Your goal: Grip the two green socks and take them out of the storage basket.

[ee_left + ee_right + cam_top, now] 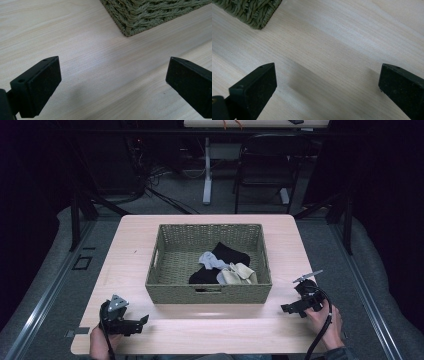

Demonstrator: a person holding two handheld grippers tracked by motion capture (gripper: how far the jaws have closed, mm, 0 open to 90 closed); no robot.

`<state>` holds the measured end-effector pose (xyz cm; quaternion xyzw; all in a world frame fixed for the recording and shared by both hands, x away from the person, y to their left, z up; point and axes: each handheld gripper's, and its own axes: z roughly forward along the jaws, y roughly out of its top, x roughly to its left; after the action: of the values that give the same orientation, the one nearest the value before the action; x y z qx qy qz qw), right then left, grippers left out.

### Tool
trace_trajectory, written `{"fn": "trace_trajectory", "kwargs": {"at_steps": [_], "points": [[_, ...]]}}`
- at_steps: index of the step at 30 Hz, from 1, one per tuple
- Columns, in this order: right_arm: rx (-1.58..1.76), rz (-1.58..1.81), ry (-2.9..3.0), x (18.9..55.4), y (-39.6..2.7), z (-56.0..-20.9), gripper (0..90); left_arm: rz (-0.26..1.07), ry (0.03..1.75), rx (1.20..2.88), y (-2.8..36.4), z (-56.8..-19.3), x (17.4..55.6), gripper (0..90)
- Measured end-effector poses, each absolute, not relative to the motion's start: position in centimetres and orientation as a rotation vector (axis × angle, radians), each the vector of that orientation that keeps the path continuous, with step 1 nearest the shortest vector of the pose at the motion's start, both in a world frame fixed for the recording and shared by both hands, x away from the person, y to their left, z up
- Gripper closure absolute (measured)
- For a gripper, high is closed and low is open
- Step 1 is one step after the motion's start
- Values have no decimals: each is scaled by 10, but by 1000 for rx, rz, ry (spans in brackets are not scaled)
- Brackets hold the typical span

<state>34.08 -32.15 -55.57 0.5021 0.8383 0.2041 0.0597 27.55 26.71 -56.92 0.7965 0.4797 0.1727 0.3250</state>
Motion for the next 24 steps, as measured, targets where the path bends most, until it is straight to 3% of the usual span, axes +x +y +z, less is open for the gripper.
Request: {"fn": "trace_trajectory", "kwargs": {"at_steps": [24], "points": [[1527,569,2558,344,-320,-544,30,453,1265,2085,268,-570,274,0]]}}
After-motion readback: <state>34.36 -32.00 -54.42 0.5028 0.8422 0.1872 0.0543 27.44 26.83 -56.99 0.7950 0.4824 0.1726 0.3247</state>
